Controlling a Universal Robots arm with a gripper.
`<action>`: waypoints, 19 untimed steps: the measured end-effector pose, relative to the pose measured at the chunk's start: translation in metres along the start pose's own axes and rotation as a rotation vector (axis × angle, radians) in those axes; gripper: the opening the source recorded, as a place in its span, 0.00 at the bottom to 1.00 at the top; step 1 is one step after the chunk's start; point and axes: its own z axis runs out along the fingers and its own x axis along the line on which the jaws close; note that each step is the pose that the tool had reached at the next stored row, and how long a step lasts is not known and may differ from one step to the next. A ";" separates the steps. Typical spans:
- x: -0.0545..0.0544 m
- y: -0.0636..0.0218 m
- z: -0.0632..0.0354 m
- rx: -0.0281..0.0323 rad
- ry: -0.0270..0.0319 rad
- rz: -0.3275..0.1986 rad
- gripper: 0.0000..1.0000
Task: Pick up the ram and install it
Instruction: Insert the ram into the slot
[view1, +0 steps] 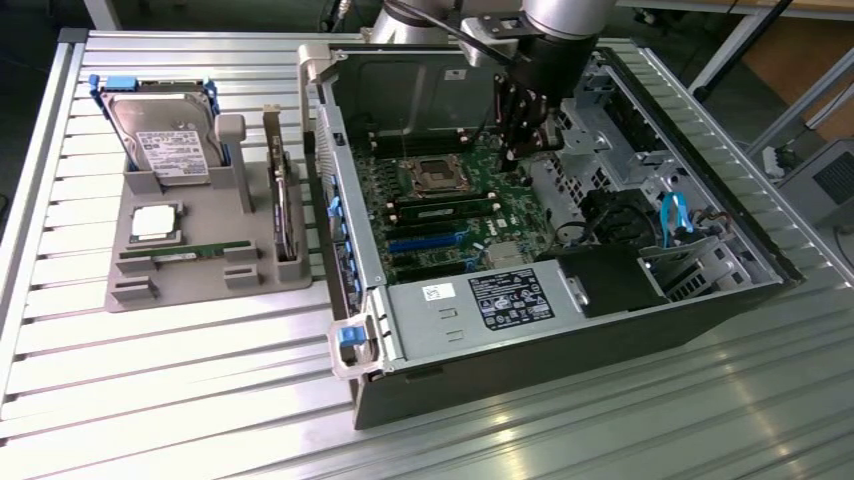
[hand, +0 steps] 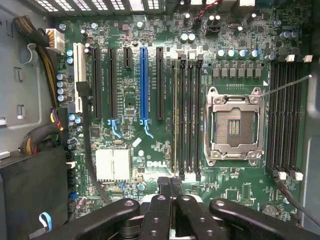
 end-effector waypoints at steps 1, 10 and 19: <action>0.000 -0.0002 0.0000 -0.0029 0.0000 0.000 0.10; 0.000 -0.0009 0.0000 -0.0668 -0.0085 -0.003 0.10; 0.000 -0.0010 0.0001 -0.0658 -0.0084 -0.027 0.10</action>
